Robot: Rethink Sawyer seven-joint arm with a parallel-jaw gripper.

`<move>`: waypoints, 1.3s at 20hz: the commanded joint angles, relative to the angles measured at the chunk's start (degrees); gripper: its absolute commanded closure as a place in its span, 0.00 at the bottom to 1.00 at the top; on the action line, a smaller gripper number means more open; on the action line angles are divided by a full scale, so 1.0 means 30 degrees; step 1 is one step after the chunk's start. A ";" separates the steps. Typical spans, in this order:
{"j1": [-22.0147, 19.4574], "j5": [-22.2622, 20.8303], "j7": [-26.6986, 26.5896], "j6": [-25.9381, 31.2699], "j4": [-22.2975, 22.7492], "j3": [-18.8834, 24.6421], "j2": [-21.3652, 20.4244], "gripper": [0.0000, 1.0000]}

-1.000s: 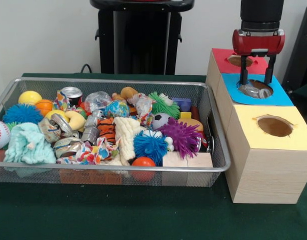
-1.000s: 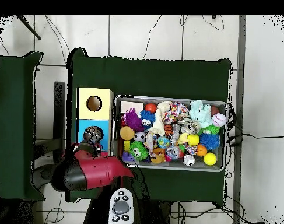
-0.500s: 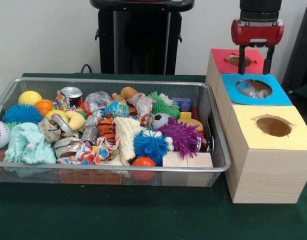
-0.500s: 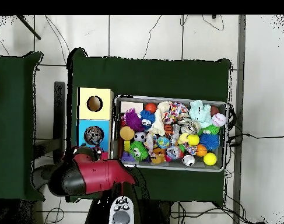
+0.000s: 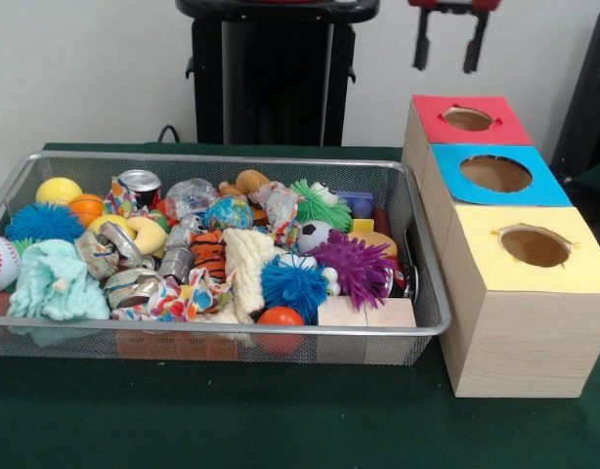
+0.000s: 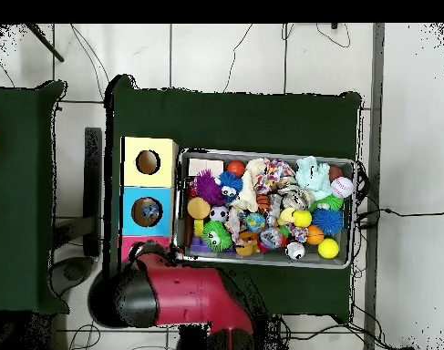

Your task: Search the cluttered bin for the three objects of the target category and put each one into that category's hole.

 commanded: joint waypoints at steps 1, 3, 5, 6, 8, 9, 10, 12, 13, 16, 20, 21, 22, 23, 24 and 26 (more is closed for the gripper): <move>-0.3775 -0.1486 -0.3923 0.0842 0.1646 0.1870 -0.1693 0.00; -0.4963 -0.1798 -0.4181 0.0155 0.1943 0.2741 -0.1290 0.00; -0.6136 -0.2253 -0.4405 -0.0479 0.2137 0.3636 -0.0583 0.00; -0.6690 -0.2482 -0.4425 -0.0815 0.2205 0.4061 -0.0240 0.00; -0.7322 -0.3289 -0.4264 -0.1069 0.1835 0.4395 0.0441 0.00; -0.7470 -0.3833 -0.3962 -0.1384 0.1692 0.4357 0.0755 0.00; -0.7502 -0.4433 -0.3652 -0.1646 0.1366 0.4228 0.1169 0.00; -0.7742 -0.5486 -0.3185 -0.2289 0.0783 0.4215 0.2085 0.00; -0.7934 -0.5826 -0.3207 -0.2290 0.0465 0.4397 0.2444 0.00; -0.8565 -0.6758 -0.3274 -0.2241 -0.0257 0.5005 0.3253 0.00; -0.9909 -0.7522 -0.3525 -0.1889 -0.0518 0.6138 0.3512 0.00; -1.0275 -0.7708 -0.3674 -0.1675 -0.0516 0.6411 0.3405 0.00; -1.0622 -0.7911 -0.3939 -0.1322 -0.0634 0.6695 0.3320 0.00; -1.1053 -0.8057 -0.4146 -0.1093 -0.0671 0.7045 0.3279 0.00; -1.1452 -0.8216 -0.4374 -0.0846 -0.0753 0.7387 0.3265 0.00; -1.2217 -0.8477 -0.4668 -0.0496 -0.0739 0.8004 0.3108 0.00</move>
